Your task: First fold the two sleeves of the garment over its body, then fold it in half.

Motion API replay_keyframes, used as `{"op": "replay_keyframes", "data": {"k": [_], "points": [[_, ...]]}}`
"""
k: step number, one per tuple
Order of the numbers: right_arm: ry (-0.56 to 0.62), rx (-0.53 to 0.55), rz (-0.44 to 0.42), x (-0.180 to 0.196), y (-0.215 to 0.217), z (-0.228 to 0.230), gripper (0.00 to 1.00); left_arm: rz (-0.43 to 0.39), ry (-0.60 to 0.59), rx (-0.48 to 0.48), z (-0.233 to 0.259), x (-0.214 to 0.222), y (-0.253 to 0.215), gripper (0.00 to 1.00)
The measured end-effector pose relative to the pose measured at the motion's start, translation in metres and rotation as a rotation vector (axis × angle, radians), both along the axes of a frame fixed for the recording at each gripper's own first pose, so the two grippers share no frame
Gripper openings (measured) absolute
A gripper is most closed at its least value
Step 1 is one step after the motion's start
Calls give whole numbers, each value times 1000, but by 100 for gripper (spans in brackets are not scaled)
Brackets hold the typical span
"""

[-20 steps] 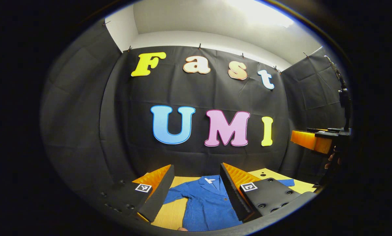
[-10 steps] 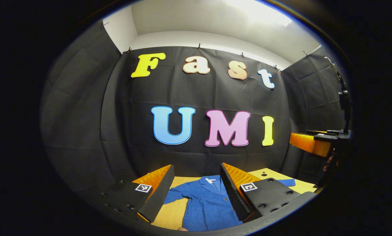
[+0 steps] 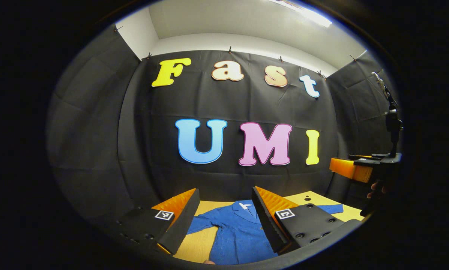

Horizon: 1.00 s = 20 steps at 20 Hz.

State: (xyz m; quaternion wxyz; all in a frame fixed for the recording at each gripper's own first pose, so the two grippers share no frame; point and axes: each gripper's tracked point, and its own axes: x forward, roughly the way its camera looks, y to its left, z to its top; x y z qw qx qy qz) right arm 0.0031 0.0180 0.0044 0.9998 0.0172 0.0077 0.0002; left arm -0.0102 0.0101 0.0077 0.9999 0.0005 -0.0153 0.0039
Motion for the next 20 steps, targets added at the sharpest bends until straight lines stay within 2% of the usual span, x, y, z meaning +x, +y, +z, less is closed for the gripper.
{"op": "replay_keyframes", "data": {"k": [4, 6, 11, 16, 20], "points": [[25, 3, 0, 15, -12, -11, 96, 4, 15, 4, -3, 14, -8, 81], [52, 45, -12, 22, -18, -19, 96, 3, 20, 2, -4, 22, -11, 81], [134, 56, -66, 48, -53, -57, 96, -5, 47, 10, -13, 40, -27, 81], [234, 75, -153, 68, -113, -108, 96, -22, 86, 21, -23, 62, -54, 81], [317, 130, -247, 75, -168, -152, 95, -59, 135, 38, -37, 85, -83, 81]]}}
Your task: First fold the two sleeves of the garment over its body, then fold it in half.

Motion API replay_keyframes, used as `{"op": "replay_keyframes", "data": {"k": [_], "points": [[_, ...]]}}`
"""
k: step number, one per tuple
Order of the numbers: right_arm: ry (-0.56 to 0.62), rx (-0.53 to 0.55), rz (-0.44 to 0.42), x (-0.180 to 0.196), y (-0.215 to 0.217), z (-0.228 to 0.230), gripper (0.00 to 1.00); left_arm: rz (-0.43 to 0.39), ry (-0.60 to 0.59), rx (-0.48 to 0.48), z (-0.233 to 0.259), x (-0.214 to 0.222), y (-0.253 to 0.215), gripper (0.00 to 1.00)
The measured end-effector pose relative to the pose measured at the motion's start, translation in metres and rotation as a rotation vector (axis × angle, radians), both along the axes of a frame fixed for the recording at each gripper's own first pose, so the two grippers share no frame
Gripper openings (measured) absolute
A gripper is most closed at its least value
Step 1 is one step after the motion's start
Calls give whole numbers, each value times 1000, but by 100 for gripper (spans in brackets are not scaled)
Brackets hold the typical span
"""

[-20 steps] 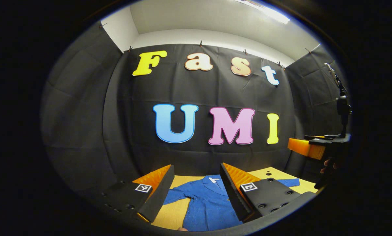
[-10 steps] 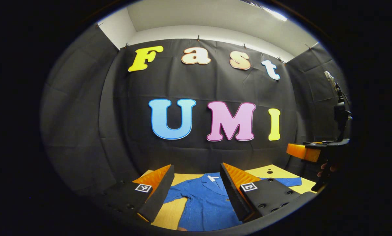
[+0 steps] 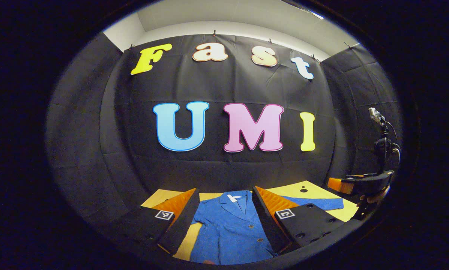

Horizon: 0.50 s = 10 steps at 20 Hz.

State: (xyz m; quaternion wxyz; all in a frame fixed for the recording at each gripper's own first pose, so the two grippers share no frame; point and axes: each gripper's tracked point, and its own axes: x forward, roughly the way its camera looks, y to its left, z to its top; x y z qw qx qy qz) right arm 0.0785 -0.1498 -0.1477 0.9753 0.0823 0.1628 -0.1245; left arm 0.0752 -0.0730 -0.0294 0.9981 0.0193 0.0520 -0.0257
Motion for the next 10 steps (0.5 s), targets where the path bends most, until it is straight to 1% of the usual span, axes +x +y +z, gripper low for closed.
{"op": "replay_keyframes", "data": {"k": [3, 5, 8, 10], "points": [[68, 6, -64, 4, -47, -37, 95, -15, 37, -10, -9, 19, -25, 81], [120, 15, -118, 5, -84, -64, 95, -22, 54, 0, -14, 31, -40, 81], [199, 64, -204, 6, -130, -106, 95, -43, 65, 22, -16, 47, -66, 81], [253, 100, -247, 7, -154, -135, 95, -66, 68, 39, -17, 57, -82, 81]]}}
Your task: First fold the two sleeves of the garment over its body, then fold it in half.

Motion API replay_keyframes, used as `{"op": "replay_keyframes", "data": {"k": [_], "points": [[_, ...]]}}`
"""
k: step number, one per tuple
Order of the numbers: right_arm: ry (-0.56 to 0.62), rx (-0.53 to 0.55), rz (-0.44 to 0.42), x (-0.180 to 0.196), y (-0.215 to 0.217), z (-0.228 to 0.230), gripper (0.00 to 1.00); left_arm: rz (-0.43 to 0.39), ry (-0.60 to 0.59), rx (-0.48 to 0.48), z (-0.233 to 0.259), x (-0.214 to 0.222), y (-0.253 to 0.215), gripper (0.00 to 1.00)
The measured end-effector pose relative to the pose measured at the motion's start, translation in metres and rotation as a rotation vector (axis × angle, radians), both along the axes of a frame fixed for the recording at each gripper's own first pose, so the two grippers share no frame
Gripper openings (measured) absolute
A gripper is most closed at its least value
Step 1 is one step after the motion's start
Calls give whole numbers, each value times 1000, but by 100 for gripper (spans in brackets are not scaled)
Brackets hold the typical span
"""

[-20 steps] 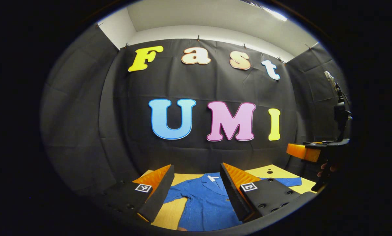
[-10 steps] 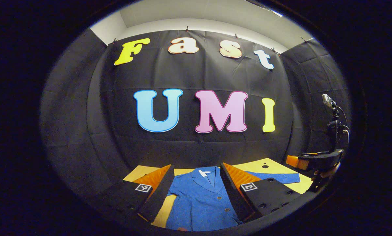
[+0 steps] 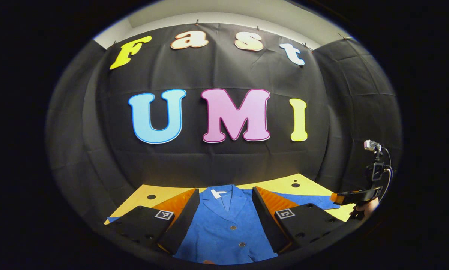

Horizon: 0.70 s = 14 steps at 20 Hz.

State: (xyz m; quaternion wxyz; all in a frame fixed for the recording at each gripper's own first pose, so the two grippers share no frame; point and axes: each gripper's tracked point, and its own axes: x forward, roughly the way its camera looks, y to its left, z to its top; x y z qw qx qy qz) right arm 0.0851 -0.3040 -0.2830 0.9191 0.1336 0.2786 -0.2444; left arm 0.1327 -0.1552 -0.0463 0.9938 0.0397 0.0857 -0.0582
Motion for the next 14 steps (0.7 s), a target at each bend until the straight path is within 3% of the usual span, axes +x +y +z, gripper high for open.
{"op": "replay_keyframes", "data": {"k": [8, 14], "points": [[235, 44, -233, -10, -105, -89, 96, -67, 83, 24, -28, 23, -52, 81], [359, 87, -228, -8, -104, -123, 97, -67, 109, 17, -34, 32, -65, 81]]}}
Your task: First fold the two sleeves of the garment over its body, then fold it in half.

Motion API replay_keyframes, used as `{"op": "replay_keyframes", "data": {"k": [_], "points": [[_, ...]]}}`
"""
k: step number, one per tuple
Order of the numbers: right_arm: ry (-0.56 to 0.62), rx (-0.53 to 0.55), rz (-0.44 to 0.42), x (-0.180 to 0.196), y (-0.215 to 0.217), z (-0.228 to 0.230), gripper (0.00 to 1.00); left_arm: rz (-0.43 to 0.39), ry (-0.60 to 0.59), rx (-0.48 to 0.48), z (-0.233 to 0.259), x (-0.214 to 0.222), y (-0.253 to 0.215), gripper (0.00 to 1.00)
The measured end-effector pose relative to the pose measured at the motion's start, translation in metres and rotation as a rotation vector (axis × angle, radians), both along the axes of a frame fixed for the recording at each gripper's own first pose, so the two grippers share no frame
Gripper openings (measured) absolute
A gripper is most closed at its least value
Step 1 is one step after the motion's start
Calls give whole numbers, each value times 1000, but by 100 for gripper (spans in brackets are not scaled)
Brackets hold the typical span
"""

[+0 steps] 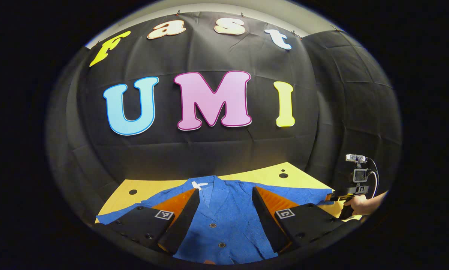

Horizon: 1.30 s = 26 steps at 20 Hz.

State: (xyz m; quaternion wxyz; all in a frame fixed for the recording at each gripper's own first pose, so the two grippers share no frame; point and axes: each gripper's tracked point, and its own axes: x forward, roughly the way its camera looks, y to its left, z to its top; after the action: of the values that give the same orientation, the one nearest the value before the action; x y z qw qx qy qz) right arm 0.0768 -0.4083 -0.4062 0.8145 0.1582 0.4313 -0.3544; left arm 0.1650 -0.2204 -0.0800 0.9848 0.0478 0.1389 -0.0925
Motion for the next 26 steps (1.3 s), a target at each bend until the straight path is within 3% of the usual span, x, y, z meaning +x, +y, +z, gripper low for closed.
{"op": "replay_keyframes", "data": {"k": [6, 11, 12, 14, 16, 22, 26], "points": [[22, 7, 0, -2, -6, -3, 92, 0, -20, 7, 7, 4, -8, 81], [-24, 128, -31, 3, -12, -5, 23, 7, -10, -9, 3, -2, -7, 81], [-31, 167, 5, 2, -9, -7, 23, 10, -9, -11, 2, -3, -6, 81], [-64, 205, -14, 10, -12, -6, 1, 17, -7, -12, 1, -4, -3, 81], [-72, 260, 4, 11, -7, -8, 1, 24, -5, -11, 1, -6, 1, 81], [-188, 219, -1, 38, -5, 38, 1, 41, -11, -9, 2, -13, 15, 81], [-212, 164, 109, 66, 18, 70, 1, 68, -20, -20, 4, -21, 30, 81]]}}
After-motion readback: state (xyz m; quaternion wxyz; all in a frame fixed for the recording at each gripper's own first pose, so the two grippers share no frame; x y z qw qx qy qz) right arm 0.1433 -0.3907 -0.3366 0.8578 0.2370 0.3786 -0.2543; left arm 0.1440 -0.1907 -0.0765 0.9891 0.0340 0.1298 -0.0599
